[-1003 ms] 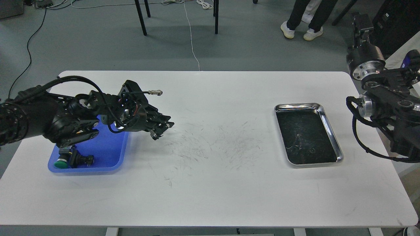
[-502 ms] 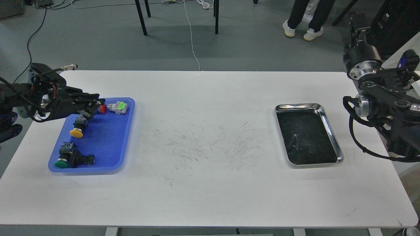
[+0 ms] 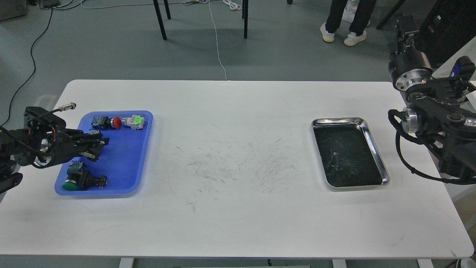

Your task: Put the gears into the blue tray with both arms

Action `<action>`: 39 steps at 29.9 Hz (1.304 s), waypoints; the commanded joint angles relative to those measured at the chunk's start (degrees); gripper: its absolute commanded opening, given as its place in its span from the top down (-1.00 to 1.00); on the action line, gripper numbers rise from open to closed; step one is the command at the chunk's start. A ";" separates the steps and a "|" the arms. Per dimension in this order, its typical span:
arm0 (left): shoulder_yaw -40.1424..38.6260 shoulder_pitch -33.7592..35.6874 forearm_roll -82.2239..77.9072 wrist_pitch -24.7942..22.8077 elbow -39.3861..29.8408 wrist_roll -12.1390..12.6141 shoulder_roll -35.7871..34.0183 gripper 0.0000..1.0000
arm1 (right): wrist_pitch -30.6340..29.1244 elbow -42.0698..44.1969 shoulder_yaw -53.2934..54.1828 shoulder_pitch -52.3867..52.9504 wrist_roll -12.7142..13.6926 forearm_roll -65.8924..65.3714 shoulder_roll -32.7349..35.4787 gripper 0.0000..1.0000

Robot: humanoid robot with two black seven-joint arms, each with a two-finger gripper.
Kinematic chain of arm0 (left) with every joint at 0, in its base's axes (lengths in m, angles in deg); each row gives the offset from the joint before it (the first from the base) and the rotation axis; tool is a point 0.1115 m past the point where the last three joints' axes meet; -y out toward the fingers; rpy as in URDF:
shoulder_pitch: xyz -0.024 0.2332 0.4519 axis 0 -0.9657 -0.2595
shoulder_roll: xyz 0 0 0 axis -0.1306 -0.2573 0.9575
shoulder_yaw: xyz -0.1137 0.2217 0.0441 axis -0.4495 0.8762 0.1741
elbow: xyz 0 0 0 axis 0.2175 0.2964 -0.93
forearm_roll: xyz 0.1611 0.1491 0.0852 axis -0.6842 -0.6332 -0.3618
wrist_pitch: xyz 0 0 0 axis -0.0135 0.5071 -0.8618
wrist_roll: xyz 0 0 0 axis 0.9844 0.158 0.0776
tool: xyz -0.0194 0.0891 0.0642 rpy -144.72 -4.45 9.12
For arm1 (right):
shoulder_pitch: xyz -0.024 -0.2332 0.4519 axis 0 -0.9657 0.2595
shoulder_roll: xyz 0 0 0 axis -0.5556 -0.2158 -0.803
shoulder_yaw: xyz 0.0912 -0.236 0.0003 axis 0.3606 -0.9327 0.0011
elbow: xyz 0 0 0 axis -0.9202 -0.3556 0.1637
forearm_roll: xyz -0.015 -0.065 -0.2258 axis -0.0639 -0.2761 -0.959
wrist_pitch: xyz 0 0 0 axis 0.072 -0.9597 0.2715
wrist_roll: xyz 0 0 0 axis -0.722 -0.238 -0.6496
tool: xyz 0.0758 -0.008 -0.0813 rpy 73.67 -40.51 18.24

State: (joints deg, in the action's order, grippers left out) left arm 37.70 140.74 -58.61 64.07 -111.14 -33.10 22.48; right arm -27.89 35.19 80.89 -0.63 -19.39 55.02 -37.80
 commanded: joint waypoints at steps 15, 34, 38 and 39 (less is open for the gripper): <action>-0.38 -1.46 0.91 -0.15 5.37 0.00 5.49 0.84 | 0.11 0.00 -0.31 -0.07 0.08 0.00 -0.05 -0.76; -0.46 -1.55 4.07 -0.23 5.37 0.00 6.99 0.72 | 0.20 0.00 -0.31 -0.59 0.00 0.00 -0.05 -0.76; -0.46 -1.55 4.07 -0.15 5.55 0.00 6.90 0.66 | 0.20 0.00 -0.31 -0.59 0.00 0.00 -0.05 -0.76; -0.46 -1.55 4.16 -0.15 5.55 0.00 6.90 0.62 | 0.20 0.00 -0.31 -0.59 0.00 0.00 -0.05 -0.76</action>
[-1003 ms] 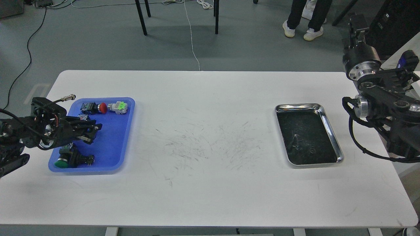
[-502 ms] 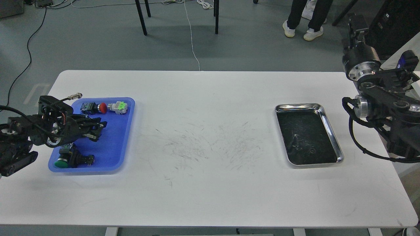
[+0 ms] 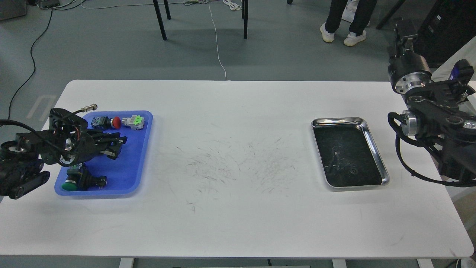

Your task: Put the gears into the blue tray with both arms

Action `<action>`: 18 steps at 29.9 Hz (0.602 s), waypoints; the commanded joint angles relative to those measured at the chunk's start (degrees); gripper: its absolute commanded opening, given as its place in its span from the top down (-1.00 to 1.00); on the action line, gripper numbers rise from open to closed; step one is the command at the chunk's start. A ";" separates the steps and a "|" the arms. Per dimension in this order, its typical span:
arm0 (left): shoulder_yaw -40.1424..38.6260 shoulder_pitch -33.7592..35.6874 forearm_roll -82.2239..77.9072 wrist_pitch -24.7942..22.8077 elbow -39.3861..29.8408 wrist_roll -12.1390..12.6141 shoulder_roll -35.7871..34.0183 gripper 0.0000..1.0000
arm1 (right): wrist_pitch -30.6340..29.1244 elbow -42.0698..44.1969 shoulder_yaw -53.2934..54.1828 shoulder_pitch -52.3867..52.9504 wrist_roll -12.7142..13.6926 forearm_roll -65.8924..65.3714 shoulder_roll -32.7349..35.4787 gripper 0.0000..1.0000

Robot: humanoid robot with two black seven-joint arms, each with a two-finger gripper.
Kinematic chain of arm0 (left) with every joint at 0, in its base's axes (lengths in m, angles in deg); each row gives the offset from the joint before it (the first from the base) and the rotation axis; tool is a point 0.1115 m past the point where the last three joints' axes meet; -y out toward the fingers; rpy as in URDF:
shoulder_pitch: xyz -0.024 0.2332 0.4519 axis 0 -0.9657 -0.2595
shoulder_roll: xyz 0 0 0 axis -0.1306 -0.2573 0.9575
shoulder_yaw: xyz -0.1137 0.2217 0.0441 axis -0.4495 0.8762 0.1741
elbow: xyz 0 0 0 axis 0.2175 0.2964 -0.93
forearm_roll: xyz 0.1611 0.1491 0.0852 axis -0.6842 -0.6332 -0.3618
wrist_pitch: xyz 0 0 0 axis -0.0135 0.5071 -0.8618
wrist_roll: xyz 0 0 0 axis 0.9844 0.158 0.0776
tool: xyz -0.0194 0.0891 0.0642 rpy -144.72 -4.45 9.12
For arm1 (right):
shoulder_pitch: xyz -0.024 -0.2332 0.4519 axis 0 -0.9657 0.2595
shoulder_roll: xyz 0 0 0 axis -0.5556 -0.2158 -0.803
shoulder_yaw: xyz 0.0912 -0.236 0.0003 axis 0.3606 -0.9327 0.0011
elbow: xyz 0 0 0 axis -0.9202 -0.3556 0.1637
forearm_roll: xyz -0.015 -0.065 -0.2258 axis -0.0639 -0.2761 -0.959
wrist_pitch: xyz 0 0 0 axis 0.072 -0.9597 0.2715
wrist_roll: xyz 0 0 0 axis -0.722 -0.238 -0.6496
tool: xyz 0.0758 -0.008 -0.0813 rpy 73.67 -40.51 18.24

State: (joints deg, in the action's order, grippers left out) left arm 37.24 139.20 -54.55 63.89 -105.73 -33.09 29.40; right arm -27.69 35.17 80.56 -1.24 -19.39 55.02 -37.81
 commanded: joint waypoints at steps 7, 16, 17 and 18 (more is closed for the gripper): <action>0.00 -0.01 0.28 0.12 0.14 0.00 -0.29 0.52 | 0.00 0.02 -0.07 -0.07 0.00 0.00 -0.03 -0.76; -1.14 -0.10 0.63 0.12 0.14 0.00 -1.17 0.38 | 0.00 0.02 0.02 -0.07 0.00 0.00 -0.03 -0.76; -1.14 -0.10 0.63 0.12 -0.04 0.00 -1.34 0.37 | 0.00 -0.07 0.02 -0.07 0.00 0.00 -0.03 -0.76; -1.14 -0.01 0.72 0.12 0.14 0.00 -1.43 0.36 | 0.00 -0.07 0.02 -0.07 0.00 0.00 -0.03 -0.76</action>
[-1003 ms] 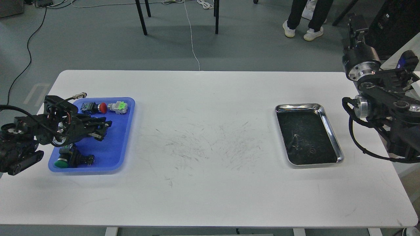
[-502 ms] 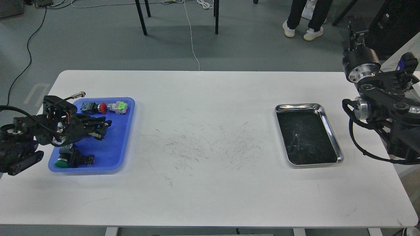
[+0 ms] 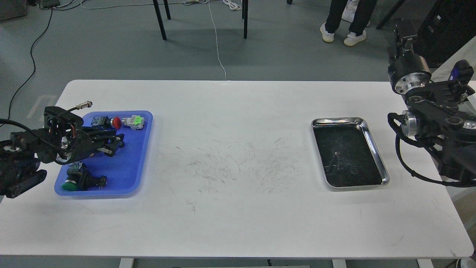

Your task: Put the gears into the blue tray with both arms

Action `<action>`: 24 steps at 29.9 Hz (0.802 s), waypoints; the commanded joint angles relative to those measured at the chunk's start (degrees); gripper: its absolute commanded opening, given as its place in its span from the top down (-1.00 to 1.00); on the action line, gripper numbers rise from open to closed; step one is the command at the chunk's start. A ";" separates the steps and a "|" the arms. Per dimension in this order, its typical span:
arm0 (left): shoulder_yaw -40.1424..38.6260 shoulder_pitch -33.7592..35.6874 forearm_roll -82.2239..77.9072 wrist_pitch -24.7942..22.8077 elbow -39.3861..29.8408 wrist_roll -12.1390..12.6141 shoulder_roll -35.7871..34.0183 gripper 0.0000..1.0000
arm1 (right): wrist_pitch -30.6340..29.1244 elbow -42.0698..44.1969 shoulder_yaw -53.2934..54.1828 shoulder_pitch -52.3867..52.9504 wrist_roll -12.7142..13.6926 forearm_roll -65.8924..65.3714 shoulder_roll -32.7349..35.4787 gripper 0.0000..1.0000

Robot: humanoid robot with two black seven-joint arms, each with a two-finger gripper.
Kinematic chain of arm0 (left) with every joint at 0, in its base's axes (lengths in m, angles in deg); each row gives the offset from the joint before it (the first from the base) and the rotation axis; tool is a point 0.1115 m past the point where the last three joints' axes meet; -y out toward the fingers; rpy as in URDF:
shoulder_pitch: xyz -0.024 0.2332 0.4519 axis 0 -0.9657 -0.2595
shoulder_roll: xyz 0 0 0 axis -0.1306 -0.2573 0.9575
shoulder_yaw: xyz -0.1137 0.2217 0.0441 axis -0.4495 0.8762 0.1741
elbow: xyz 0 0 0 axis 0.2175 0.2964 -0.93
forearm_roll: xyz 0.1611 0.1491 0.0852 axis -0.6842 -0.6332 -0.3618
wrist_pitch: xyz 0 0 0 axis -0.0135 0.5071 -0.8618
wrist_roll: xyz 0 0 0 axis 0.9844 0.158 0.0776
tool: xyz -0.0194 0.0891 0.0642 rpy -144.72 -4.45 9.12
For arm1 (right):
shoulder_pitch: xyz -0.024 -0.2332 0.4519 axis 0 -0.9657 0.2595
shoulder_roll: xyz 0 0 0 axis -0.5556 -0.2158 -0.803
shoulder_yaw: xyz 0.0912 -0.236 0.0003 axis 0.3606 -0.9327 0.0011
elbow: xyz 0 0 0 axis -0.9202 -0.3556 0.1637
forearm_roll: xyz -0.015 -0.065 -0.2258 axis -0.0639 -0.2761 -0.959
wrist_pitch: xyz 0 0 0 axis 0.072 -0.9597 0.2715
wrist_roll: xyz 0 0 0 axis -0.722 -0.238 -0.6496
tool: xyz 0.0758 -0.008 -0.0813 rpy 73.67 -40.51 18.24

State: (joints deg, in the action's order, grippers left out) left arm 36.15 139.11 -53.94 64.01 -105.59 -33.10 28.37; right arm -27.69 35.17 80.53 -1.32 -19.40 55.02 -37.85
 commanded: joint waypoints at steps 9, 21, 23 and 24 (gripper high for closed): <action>-0.93 1.39 6.77 -0.26 -0.18 0.00 -3.20 0.14 | 0.00 -0.07 0.06 0.00 0.01 0.09 0.18 -0.77; -14.71 9.92 24.43 -7.90 -0.97 0.00 -7.34 -0.14 | 0.78 -2.35 0.23 0.09 0.09 0.09 0.97 -0.78; -19.28 11.15 29.35 -10.88 -1.06 0.00 -7.51 -0.18 | 1.14 -3.32 0.14 0.09 0.18 0.09 1.67 -0.78; -21.39 11.15 31.64 -12.55 -1.06 0.00 -7.51 -0.18 | 1.14 -3.84 0.06 0.09 0.18 0.09 2.11 -0.78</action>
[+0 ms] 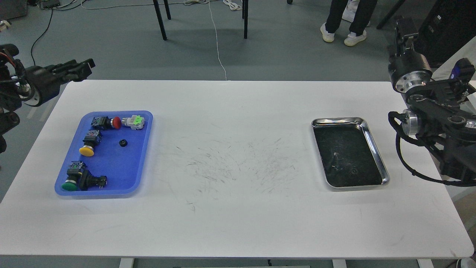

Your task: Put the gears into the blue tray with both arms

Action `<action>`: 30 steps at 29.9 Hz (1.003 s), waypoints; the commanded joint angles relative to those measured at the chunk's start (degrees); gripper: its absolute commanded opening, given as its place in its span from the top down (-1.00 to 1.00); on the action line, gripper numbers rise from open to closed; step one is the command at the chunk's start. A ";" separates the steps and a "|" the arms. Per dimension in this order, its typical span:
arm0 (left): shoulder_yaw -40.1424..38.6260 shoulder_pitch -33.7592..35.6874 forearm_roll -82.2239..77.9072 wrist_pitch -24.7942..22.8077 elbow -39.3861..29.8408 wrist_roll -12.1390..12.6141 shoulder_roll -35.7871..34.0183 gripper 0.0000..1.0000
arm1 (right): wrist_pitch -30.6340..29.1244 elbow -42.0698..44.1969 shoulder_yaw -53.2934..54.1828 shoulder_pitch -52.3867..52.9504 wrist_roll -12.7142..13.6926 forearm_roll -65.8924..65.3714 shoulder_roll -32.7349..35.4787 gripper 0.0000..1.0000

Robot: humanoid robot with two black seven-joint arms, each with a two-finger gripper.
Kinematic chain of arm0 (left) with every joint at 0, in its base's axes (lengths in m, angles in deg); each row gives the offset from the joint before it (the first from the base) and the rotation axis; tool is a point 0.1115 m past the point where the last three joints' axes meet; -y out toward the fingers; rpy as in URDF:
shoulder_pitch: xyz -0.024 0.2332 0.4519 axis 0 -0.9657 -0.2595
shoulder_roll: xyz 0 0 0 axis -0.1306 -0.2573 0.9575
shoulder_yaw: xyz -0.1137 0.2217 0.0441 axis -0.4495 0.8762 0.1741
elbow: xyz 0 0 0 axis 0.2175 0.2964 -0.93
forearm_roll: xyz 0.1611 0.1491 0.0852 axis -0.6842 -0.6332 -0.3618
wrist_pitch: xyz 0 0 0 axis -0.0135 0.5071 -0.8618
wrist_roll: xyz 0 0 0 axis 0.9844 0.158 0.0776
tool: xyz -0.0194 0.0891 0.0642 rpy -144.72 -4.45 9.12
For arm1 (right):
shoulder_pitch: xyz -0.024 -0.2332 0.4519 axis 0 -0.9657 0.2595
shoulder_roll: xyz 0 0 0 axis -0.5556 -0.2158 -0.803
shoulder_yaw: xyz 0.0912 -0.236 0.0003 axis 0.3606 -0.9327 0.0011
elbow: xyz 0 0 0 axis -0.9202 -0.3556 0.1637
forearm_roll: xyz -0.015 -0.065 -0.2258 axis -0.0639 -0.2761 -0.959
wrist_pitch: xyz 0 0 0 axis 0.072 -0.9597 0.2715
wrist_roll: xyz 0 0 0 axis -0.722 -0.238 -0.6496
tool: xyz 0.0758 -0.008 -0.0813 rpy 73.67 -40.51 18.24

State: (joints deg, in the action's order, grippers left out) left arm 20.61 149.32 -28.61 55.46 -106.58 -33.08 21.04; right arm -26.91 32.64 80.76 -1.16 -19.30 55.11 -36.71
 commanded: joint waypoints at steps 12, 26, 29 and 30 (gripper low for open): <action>-21.69 -1.78 33.38 -8.58 -0.32 -0.01 0.42 -0.90 | 0.80 -6.14 -0.87 -0.07 0.25 0.00 5.54 -0.79; -27.13 -8.82 38.57 -23.70 -2.52 -0.01 5.17 -0.97 | -0.17 -14.76 -3.60 -0.42 -0.01 0.09 14.86 -0.89; -28.01 -8.99 41.47 -24.84 -2.08 0.12 5.52 -0.97 | -0.26 -14.59 -4.04 -0.42 -0.54 0.00 15.21 -0.94; -28.36 -8.99 42.87 -25.89 -1.99 3.43 5.43 -0.97 | -0.34 -14.59 -4.04 -0.33 -0.62 -0.09 15.39 -0.94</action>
State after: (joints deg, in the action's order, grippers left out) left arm -6.84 140.42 11.30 31.53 -108.77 -33.05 26.46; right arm -27.12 17.96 76.96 -1.57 -19.56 55.17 -21.79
